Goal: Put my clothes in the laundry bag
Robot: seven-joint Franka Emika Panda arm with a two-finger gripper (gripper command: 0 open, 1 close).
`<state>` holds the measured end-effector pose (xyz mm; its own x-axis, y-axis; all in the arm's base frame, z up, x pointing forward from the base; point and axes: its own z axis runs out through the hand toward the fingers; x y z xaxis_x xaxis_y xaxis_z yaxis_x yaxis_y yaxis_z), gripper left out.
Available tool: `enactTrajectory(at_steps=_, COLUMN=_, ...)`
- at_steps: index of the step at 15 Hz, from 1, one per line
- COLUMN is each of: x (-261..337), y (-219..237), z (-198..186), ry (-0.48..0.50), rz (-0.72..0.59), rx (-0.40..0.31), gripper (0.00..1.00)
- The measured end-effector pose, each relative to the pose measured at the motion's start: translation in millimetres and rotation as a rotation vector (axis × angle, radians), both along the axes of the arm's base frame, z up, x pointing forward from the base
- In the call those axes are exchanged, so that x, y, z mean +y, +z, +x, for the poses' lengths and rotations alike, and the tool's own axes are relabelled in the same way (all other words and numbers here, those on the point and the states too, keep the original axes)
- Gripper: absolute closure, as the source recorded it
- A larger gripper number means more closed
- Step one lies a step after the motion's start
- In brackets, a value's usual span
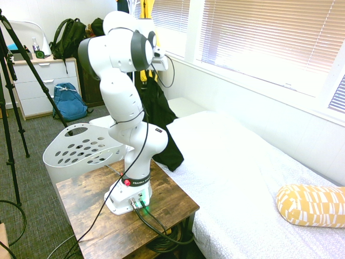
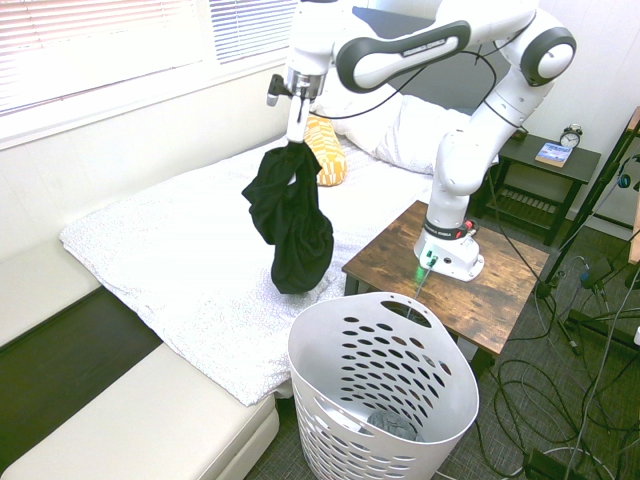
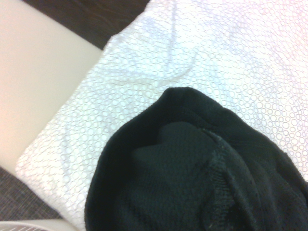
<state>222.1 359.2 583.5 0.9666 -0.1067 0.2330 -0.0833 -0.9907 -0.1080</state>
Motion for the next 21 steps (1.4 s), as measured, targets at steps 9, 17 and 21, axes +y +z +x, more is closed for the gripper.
enactTrajectory(at_steps=9, x=60, y=84, z=-272, ry=0.238, rz=-0.003, rx=-0.070, gripper=1.00)
enactTrajectory(at_steps=17, x=92, y=-63, z=-360, ry=0.293, rz=-0.079, rx=0.191, gripper=1.00)
enactTrajectory(at_steps=21, x=86, y=-154, z=-355, ry=0.240, rz=-0.120, rx=0.263, gripper=0.00)
